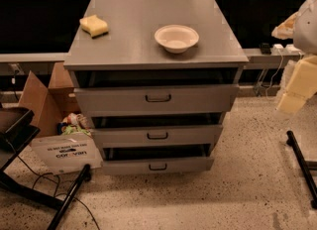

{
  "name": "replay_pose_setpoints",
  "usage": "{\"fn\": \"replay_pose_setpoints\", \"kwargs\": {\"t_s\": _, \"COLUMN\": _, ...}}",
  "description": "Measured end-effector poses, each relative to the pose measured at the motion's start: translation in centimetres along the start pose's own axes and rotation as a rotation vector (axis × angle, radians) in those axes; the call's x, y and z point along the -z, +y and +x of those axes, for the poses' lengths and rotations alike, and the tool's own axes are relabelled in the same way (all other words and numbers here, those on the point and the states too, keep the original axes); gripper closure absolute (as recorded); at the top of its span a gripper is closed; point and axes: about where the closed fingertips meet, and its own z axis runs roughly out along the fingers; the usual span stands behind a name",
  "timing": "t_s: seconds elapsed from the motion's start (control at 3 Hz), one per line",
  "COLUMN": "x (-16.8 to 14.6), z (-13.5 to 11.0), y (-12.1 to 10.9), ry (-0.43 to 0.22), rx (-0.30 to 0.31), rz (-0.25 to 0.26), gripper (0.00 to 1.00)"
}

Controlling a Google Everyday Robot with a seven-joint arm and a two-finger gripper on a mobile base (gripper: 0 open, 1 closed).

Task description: Open top drawer

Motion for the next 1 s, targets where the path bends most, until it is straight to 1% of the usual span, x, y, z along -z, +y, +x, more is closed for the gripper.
{"fn": "replay_pose_setpoints", "kwargs": {"t_s": 0.33, "x": -0.2, "z": -0.2, "y": -0.1, "ry": 0.0, "rx": 0.005, "rz": 0.002, "gripper": 0.0}}
{"fn": "replay_pose_setpoints", "kwargs": {"t_s": 0.67, "x": -3.4, "z": -2.3, "y": -1.7, "ry": 0.002, "rx": 0.076, "rz": 0.022, "gripper": 0.0}}
{"fn": "replay_pose_setpoints", "kwargs": {"t_s": 1.0, "x": -8.1, "z": -5.3, "y": -3.4, "ry": 0.03, "rx": 0.174, "rz": 0.065, "gripper": 0.0}}
